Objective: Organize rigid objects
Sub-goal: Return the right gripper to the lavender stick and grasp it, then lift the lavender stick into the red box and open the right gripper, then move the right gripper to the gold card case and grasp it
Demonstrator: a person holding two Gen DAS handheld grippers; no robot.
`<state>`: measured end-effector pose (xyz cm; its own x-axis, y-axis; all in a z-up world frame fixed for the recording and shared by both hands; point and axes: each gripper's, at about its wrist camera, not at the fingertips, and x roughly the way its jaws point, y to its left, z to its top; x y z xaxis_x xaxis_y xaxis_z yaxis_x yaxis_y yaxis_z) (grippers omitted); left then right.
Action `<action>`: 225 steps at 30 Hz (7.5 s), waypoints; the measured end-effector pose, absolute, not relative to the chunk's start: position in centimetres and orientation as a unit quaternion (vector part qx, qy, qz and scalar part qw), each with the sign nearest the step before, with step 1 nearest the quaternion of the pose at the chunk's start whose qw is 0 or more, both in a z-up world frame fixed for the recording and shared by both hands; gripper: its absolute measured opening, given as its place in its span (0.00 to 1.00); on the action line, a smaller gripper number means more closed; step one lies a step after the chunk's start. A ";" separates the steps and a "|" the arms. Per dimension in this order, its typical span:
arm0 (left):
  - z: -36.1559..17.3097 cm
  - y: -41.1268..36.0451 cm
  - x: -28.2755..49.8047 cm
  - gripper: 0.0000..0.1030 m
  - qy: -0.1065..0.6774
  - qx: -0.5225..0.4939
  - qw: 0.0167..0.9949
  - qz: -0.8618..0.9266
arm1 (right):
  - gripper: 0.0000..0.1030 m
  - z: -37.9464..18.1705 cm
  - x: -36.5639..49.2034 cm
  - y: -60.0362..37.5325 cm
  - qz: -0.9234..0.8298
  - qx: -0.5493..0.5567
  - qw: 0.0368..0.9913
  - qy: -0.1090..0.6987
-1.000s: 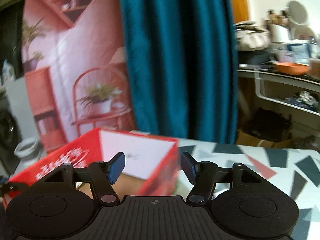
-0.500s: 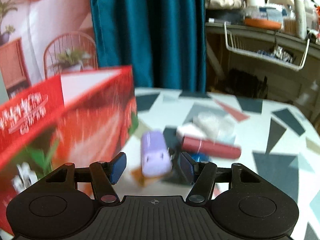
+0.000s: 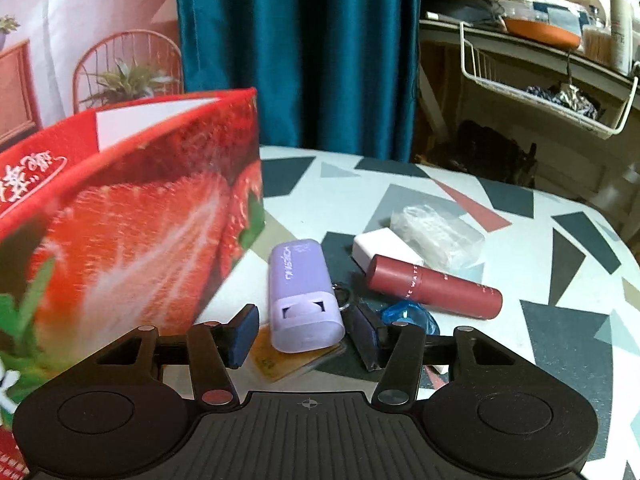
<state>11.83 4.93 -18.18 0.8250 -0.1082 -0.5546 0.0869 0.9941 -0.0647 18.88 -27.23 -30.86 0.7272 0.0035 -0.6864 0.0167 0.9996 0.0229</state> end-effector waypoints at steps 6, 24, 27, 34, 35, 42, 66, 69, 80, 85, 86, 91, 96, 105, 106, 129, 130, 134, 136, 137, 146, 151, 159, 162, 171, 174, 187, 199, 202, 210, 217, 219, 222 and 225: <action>-18.2 5.0 11.9 0.09 0.291 -0.019 0.955 -0.051 | 0.37 -30.8 18.1 -27.5 0.004 0.026 0.926 0.376; -18.3 5.0 11.9 0.09 0.291 -0.026 0.955 -0.051 | 0.37 -30.1 11.7 -28.6 -0.019 0.105 0.906 0.411; -18.3 5.0 11.9 0.09 0.292 -0.026 0.955 -0.051 | 0.39 -30.1 11.7 -27.8 -0.005 0.106 0.900 0.424; -18.3 5.0 11.9 0.09 0.292 -0.027 0.955 -0.051 | 0.39 -29.7 11.3 -25.2 0.052 0.097 0.904 0.413; -18.3 5.0 11.9 0.09 0.292 -0.027 0.955 -0.052 | 0.42 -29.5 11.3 -24.9 0.056 0.086 0.907 0.408; -18.4 5.1 11.9 0.09 0.292 -0.028 0.955 -0.051 | 0.98 -29.3 12.1 -24.7 0.024 -0.034 0.921 0.387; -18.5 5.4 12.0 0.09 0.293 -0.033 0.954 -0.053 | 0.87 -31.4 15.7 -25.9 0.035 0.002 0.908 0.418; -18.5 5.4 12.0 0.09 0.293 -0.032 0.954 -0.054 | 0.87 -31.6 15.2 -25.5 0.018 0.003 0.914 0.405; -18.4 5.1 11.6 0.09 0.288 -0.026 0.956 -0.051 | 0.86 -31.6 14.0 -25.1 -0.004 -0.010 0.927 0.375; -18.2 5.0 11.6 0.09 0.290 -0.022 0.956 -0.050 | 0.86 -31.5 13.8 -24.7 0.003 -0.019 0.928 0.372; -18.2 5.0 11.6 0.08 0.290 -0.020 0.956 -0.050 | 0.86 -31.5 13.8 -24.8 0.003 -0.016 0.928 0.372; -18.3 5.0 11.4 0.08 0.285 -0.021 0.957 -0.051 | 0.86 -31.5 13.7 -25.1 -0.003 -0.009 0.930 0.367; -18.4 5.0 11.0 0.08 0.276 -0.023 0.960 -0.051 | 0.86 -31.4 13.6 -25.2 -0.001 -0.006 0.932 0.363; -18.4 5.0 10.9 0.08 0.275 -0.026 0.960 -0.047 | 0.86 -31.2 13.2 -25.3 0.002 0.000 0.935 0.355; -18.4 5.0 10.9 0.08 0.275 -0.025 0.960 -0.047 | 0.86 -31.2 13.2 -25.3 0.003 0.001 0.935 0.354; -18.3 4.8 10.9 0.08 0.276 -0.016 0.960 -0.048 | 0.86 -21.5 15.5 -26.9 0.054 0.033 0.965 0.253; -18.3 4.8 10.9 0.08 0.276 -0.016 0.960 -0.048 | 0.86 -21.0 16.0 -26.4 0.072 0.022 0.965 0.252; -18.3 4.8 10.8 0.08 0.274 -0.013 0.960 -0.048 | 0.86 -20.4 17.8 -22.9 0.142 -0.057 0.951 0.269; -18.3 4.8 10.8 0.08 0.274 -0.013 0.960 -0.049 | 0.86 -20.8 18.4 -21.4 0.171 -0.086 0.941 0.279; -18.3 4.8 10.8 0.08 0.274 -0.014 0.960 -0.049 | 0.86 -21.0 18.5 -20.6 0.180 -0.094 0.937 0.284; -18.3 4.8 10.8 0.08 0.275 -0.015 0.960 -0.052 | 0.86 -21.7 19.8 -17.8 0.225 -0.151 0.914 0.301; -18.3 4.9 10.9 0.08 0.275 -0.017 0.960 -0.052 | 0.76 -22.1 19.7 -17.1 0.214 -0.154 0.916 0.302; -18.3 5.0 11.0 0.08 0.275 -0.018 0.960 -0.053 | 0.74 -22.0 19.4 -17.4 0.204 -0.142 0.923 0.295; -18.3 4.9 11.0 0.08 0.274 -0.018 0.960 -0.053 | 0.74 -21.7 18.8 -18.2 0.187 -0.133 0.933 0.276; -18.4 4.9 10.9 0.08 0.273 -0.015 0.961 -0.052 | 0.70 -20.5 16.4 -24.5 0.045 -0.007 0.977 0.208; -18.4 4.9 10.9 0.08 0.273 -0.013 0.961 -0.051 | 0.70 -21.8 16.2 -27.2 -0.003 0.016 0.975 0.223; -18.3 4.7 10.8 0.08 0.273 -0.007 0.961 -0.049 | 0.63 -30.2 15.3 -27.7 -0.018 0.004 0.942 0.336; -18.3 4.8 10.8 0.08 0.273 -0.008 0.961 -0.049 | 0.65 -32.0 18.3 -26.9 0.047 -0.009 0.916 0.399; -18.4 4.7 10.8 0.08 0.273 -0.008 0.961 -0.050 | 0.69 -32.2 19.3 -27.1 0.055 -0.008 0.914 0.402; -18.4 4.5 10.8 0.08 0.272 -0.008 0.961 -0.050 | 0.72 -32.5 19.7 -27.1 0.045 -0.004 0.919 0.392; -18.4 4.7 10.9 0.08 0.272 -0.010 0.961 -0.050 | 0.58 -32.4 17.9 -26.8 0.042 -0.007 0.926 0.376; -18.4 4.7 10.9 0.08 0.272 -0.009 0.961 -0.050 | 0.57 -32.3 17.5 -26.7 0.041 -0.006 0.926 0.375; -18.4 4.7 10.8 0.08 0.271 -0.011 0.961 -0.050 | 0.55 -32.2 17.3 -26.2 0.034 -0.018 0.927 0.372; -18.5 4.8 10.8 0.08 0.270 -0.012 0.961 -0.050 | 0.55 -32.1 16.8 -25.6 0.034 -0.028 0.928 0.369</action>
<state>10.78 4.77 -18.48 0.8487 -0.1030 -0.5187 0.0901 0.9947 -0.0501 16.78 -25.62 -32.12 0.7255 0.0432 -0.6868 -0.0842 0.9961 -0.0262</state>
